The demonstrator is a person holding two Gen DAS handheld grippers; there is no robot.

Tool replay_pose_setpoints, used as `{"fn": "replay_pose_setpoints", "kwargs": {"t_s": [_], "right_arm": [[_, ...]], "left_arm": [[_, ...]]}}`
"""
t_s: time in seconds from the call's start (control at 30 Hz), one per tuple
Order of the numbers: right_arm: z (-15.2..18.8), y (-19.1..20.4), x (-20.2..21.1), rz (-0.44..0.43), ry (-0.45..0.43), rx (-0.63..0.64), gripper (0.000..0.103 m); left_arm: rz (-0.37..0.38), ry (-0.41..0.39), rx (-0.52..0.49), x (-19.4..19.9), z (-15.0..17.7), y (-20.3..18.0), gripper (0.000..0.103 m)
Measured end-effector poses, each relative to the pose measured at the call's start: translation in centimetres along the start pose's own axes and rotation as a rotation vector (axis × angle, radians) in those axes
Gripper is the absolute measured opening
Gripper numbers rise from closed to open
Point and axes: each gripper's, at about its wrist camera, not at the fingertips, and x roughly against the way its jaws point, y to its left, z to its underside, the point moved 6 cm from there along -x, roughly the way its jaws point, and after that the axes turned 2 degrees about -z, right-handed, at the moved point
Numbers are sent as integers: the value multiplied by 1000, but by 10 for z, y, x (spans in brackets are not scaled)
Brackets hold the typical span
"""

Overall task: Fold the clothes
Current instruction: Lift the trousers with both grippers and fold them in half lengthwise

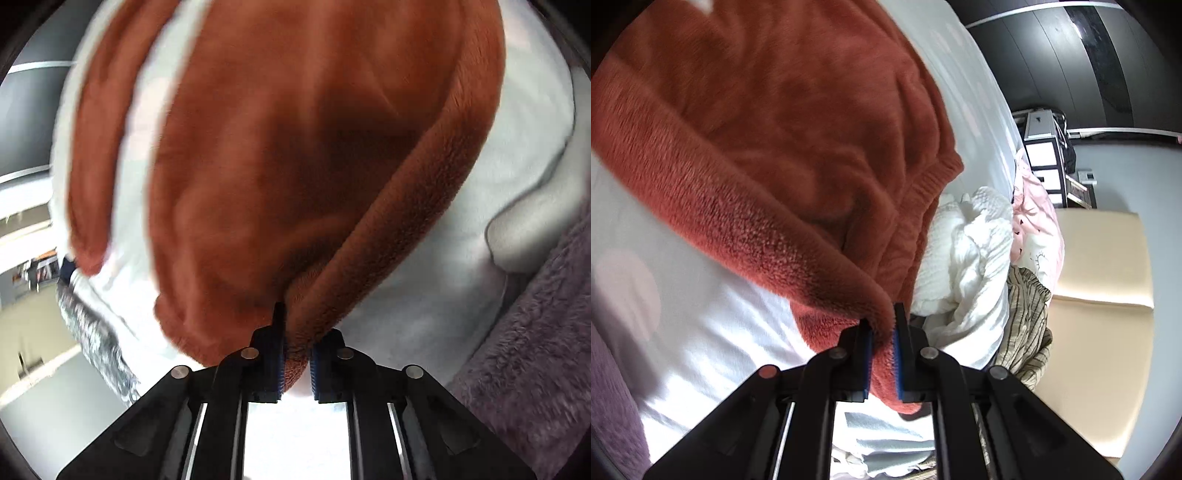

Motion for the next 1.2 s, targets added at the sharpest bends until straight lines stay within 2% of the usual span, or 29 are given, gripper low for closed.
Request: {"fn": "replay_pose_setpoints", "kwargs": {"t_s": [0.17, 0.27, 0.43, 0.63, 0.9, 1.0, 1.2], "right_arm": [[26, 18, 13, -3, -26, 43, 7], [48, 31, 27, -18, -36, 62, 6], [84, 61, 33, -51, -15, 92, 5], [94, 74, 40, -50, -53, 56, 5], [71, 21, 55, -23, -121, -142, 5], [52, -8, 59, -6, -142, -204, 5], [2, -61, 59, 5, -159, -295, 5]], "left_arm": [[-87, -115, 225, 54, 27, 40, 9], [-115, -148, 285, 85, 45, 45, 8], [-153, -114, 264, 89, 63, 20, 7], [-179, -86, 303, 86, 71, 21, 7], [-206, -76, 482, 102, 63, 71, 7], [-212, -68, 544, 105, 55, 98, 7], [-177, -29, 668, 95, 33, 164, 7]]}}
